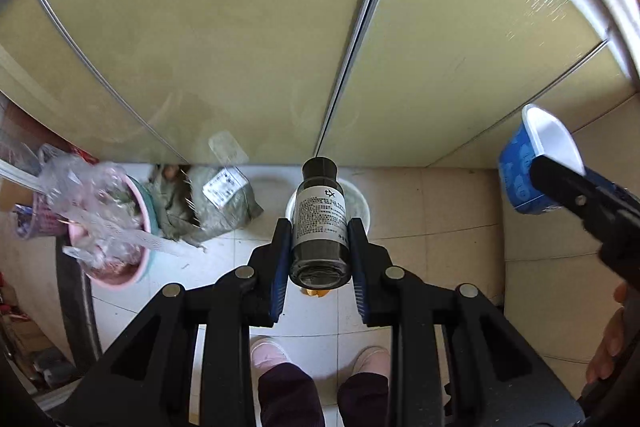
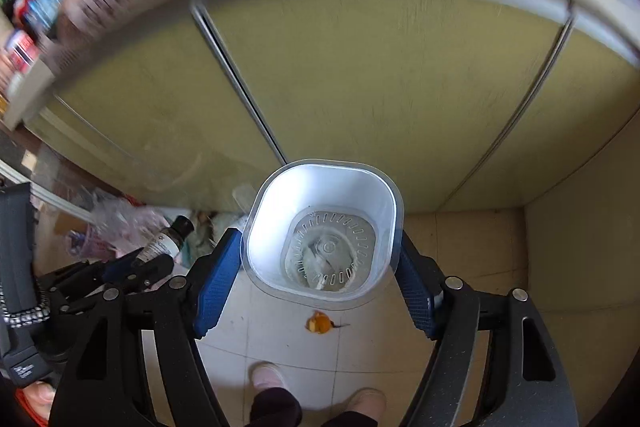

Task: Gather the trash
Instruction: 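Carry the dark bottle and yogurt cup down over the bucket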

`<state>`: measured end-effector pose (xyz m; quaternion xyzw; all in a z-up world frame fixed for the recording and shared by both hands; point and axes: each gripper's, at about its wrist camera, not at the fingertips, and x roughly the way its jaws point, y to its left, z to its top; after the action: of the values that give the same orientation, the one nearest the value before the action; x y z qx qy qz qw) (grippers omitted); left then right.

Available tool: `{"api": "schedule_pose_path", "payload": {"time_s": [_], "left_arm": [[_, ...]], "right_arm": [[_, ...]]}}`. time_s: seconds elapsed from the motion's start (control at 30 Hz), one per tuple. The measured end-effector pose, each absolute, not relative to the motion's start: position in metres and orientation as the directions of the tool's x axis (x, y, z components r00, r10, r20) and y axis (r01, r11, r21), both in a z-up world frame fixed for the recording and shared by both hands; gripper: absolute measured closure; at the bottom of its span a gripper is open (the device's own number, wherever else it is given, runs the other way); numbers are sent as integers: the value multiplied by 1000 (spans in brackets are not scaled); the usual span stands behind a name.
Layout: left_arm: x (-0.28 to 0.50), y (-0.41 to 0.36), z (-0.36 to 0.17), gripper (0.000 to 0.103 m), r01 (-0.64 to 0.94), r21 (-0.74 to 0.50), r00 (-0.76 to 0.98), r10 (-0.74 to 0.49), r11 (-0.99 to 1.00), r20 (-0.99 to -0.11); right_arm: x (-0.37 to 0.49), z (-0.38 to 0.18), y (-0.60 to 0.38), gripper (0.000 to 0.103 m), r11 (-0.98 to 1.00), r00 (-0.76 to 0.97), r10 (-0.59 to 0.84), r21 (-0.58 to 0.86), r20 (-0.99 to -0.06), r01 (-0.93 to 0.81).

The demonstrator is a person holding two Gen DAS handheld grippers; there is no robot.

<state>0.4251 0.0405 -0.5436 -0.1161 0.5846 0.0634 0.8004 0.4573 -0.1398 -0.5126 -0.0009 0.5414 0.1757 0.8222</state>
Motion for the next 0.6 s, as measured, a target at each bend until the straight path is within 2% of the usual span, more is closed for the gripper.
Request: {"api": "schedule_pose_path", "payload": {"time_s": [0.23,0.4,0.6], "left_arm": [[437,49,-625,76,-255,-106,254,-39,961,-966],[445,51,-659,76,-261,-105,228,-44,960,-973],[455,47,-668,76,-253,-125,216,-70,959,-974]], "right_arm": [[479,-611,-118,32,930,254,302,225,-919,-292],[488,-641,-96,31,909,199,340,268,-919,-319],[496,-651,-94,31,905,161,344,281,-925,-319]]}}
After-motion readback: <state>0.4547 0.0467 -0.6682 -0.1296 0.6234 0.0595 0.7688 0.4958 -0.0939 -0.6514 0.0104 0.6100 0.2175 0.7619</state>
